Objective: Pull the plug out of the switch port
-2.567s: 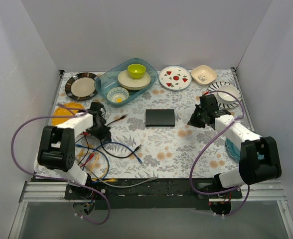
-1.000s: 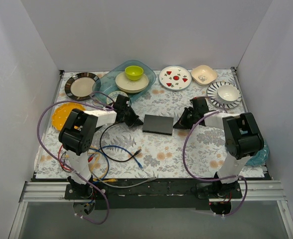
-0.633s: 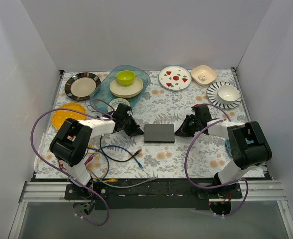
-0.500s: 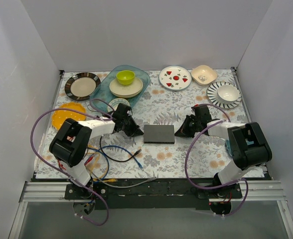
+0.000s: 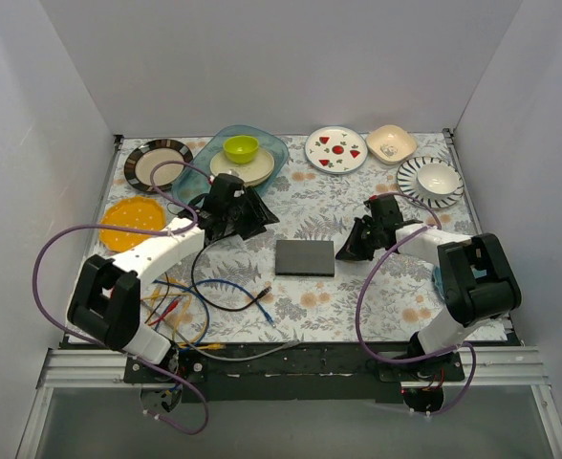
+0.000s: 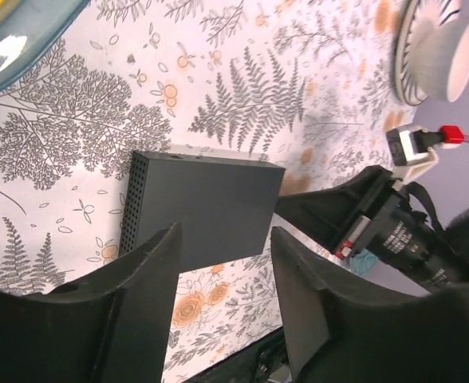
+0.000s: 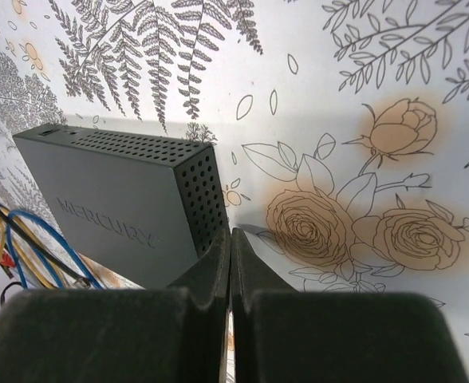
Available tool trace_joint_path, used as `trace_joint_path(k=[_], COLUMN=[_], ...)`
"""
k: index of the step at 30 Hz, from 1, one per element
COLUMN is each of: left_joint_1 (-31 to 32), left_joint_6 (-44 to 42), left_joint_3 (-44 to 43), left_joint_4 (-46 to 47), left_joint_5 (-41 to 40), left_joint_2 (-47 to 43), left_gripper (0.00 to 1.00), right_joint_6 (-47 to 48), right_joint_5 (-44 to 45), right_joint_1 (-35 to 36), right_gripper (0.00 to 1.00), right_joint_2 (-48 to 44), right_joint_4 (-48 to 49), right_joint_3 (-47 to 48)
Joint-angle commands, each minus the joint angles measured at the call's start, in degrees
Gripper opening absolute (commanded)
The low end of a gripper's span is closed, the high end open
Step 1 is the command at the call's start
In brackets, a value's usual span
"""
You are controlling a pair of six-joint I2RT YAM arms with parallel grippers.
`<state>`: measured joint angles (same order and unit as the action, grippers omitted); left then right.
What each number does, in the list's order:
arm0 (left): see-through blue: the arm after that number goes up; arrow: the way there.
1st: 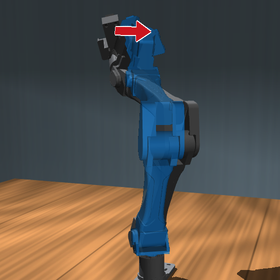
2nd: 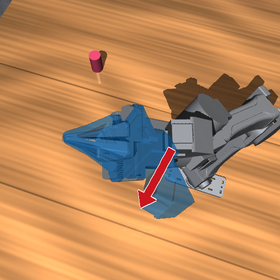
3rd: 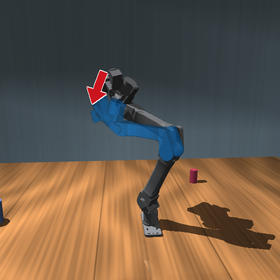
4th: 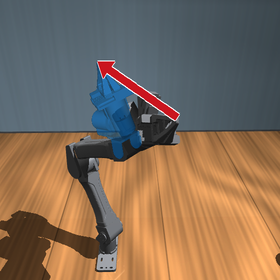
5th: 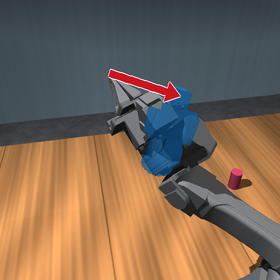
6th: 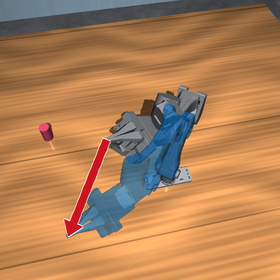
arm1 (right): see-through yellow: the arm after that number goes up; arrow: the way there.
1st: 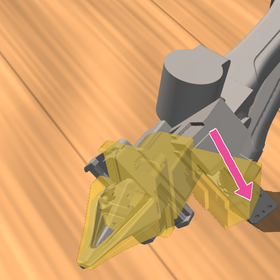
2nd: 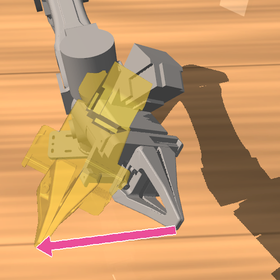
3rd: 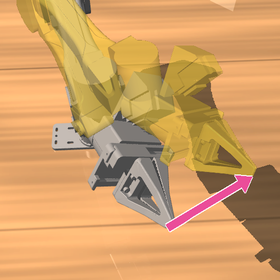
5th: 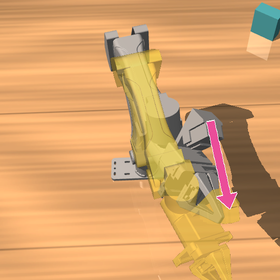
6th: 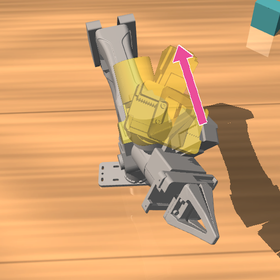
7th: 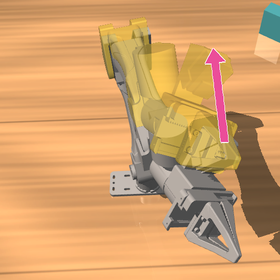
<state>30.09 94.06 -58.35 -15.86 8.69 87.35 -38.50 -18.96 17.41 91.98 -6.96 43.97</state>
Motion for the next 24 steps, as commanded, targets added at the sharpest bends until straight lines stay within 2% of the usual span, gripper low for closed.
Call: trace_joint_path(k=[1, 2, 3, 5, 6, 9, 13, 16, 24], left_joint_1=[-0.38, -0.47, -0.55, -1.08, -1.6, -5.03, -9.6, -10.83, -11.1], left_joint_6=[-1.25, -0.9, 0.06, 0.94, 1.12, 0.86, -0.1, -0.81, -1.95], left_joint_3=[-1.07, -1.07, -0.46, 0.51, 1.12, 3.41, 1.06, -1.15, -7.21], left_joint_4=[-7.75, -9.53, -11.2, -15.25, -15.69, -15.61, -15.69, -14.91, -12.54], left_joint_5=[-7.0, -7.98, -11.9, -14.56, -14.92, -13.53, -12.12, -12.73, -6.95], left_joint_2=[-3.51, -3.42, -3.33, -3.94, -4.12, -3.42, 0.18, 2.9, 13.63], left_gripper=[0.46, 0.43, 0.32, 0.24, 0.18, 0.1, 0.07, 0.08, 0.08], right_joint_6=[2.11, 2.29, 2.46, 2.9, 3.17, 3.61, 3.7, 3.78, 3.96], right_joint_5=[0.86, 0.86, 0.86, 1.12, 1.12, 1.21, 1.03, 0.94, 1.03], right_joint_1=[-0.01, -0.09, -0.01, -0.18, -0.1, -0.36, -0.53, -0.45, -0.97], right_gripper=[0.01, 0.01, 0.01, 0.01, 0.01, 0.01, 0.01, 0.01, 0.01], right_joint_2=[0.74, 0.91, 0.83, 0.91, 1.09, 1.18, 1.09, 1.0, 0.56], right_joint_4=[-2.09, -2.18, -2.18, -2.62, -2.71, -3.32, -3.5, -3.59, -3.85], right_joint_3=[2.62, 2.62, 2.7, 3.06, 3.32, 3.93, 4.02, 3.67, 3.14])
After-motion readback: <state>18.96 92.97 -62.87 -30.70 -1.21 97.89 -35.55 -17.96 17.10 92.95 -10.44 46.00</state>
